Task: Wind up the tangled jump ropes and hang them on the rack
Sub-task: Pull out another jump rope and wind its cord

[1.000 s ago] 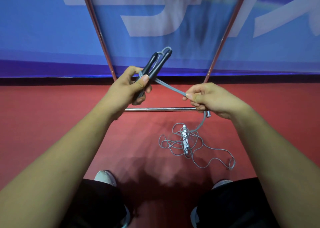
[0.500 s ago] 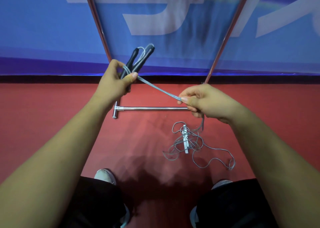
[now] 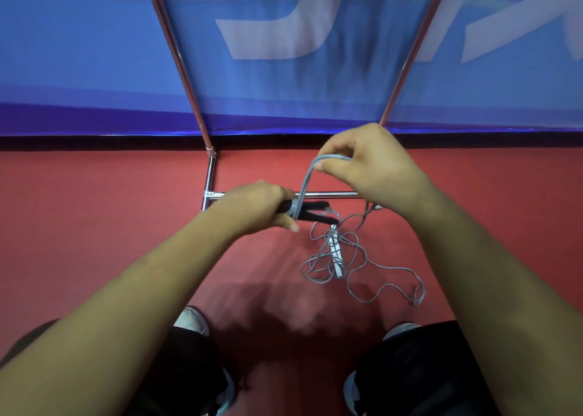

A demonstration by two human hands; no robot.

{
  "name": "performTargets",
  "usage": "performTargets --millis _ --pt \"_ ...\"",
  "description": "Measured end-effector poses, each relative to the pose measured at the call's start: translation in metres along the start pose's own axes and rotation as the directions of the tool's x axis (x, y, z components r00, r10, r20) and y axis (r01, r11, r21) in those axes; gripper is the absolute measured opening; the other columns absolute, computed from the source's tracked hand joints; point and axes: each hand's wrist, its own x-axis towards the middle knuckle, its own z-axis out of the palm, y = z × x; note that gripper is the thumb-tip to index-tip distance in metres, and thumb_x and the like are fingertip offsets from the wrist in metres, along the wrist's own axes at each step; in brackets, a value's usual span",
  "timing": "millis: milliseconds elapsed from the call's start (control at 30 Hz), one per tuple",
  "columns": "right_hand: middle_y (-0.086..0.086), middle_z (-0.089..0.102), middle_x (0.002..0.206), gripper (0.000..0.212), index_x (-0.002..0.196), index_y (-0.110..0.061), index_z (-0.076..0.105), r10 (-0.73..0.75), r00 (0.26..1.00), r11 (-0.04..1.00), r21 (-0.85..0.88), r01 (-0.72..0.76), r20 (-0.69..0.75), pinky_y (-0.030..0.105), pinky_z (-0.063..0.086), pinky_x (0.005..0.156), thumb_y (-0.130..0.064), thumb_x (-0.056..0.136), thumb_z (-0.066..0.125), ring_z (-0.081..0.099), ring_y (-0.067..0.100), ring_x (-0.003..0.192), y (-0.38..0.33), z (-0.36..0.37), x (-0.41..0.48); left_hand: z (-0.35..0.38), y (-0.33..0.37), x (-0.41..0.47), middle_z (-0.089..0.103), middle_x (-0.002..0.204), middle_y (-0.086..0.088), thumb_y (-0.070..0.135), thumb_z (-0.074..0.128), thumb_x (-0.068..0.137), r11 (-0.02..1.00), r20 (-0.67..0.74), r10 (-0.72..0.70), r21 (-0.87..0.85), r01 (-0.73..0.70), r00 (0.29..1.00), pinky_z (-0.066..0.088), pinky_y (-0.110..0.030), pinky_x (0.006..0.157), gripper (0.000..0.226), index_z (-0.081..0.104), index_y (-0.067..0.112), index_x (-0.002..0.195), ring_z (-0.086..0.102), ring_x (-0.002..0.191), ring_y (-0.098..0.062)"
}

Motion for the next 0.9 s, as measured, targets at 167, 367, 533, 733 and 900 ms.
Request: performTargets --millis 167,367,533,733,900 --pt "-0.008 0.074 0.079 0.003 0.082 -0.022 0.078 0.008 0.997 0.998 -0.056 -0.012 -0.078 0.029 0.051 0.081 -0.023 0.083 0.075 0.066 0.007 0.082 0.019 -0.006 0.007 -0.006 0.009 -0.003 0.044 0.064 0.013 0.051 0.067 0.09 0.982 0.023 0.185 0.023 -0.185 0.983 0.033 -0.03 0.064 0.034 0.062 0.022 0.107 0.046 0.073 -0.021" --pt "0.0 0.071 0.073 0.008 0.082 -0.016 0.076 0.03 0.991 0.995 0.095 -0.017 -0.131 0.023 0.045 0.068 -0.018 0.078 0.081 0.055 0.002 0.065 0.044 -0.013 0.014 -0.015 0.015 -0.018 0.048 0.059 0.01 0.044 0.063 0.089 0.879 -0.033 0.347 -0.336 -0.337 0.937 0.033 -0.025 0.056 0.017 0.061 0.027 0.09 0.04 0.053 -0.007" --pt "-0.001 0.066 0.067 0.007 0.083 -0.016 0.075 0.058 0.998 0.985 0.165 -0.051 -0.04 0.017 0.042 0.06 -0.017 0.09 0.071 0.053 0.002 0.061 0.059 -0.012 0.016 -0.026 0.022 -0.029 0.051 0.065 -0.002 0.029 0.064 0.089 0.462 -0.246 0.201 -0.83 -0.313 0.948 0.033 -0.018 0.047 0.017 0.06 0.013 0.087 0.04 0.052 -0.012" --pt "0.003 0.051 0.064 0.022 0.087 -0.013 0.073 0.058 0.978 0.951 0.286 -0.115 0.201 0.021 0.046 0.057 -0.019 0.1 0.057 0.052 0.014 0.057 0.057 -0.004 0.014 -0.034 0.017 -0.021 0.048 0.078 -0.007 0.016 0.05 0.095 0.164 -0.399 -0.135 -0.912 -0.377 0.907 0.024 -0.02 0.046 0.037 0.048 0.025 0.131 0.044 0.057 -0.015" --pt "-0.002 0.049 0.061 0.01 0.099 -0.008 0.063 0.107 0.942 0.888 0.395 -0.234 0.318 0.027 0.035 0.052 -0.017 0.099 0.058 0.035 0.013 0.051 0.056 -0.003 0.01 -0.044 0.003 -0.016 0.05 0.074 -0.003 0.014 0.042 0.098 0.094 -0.39 -0.329 -0.92 -0.381 0.86 0.018 -0.022 0.045 0.015 0.054 0.02 0.105 0.044 0.055 -0.015"
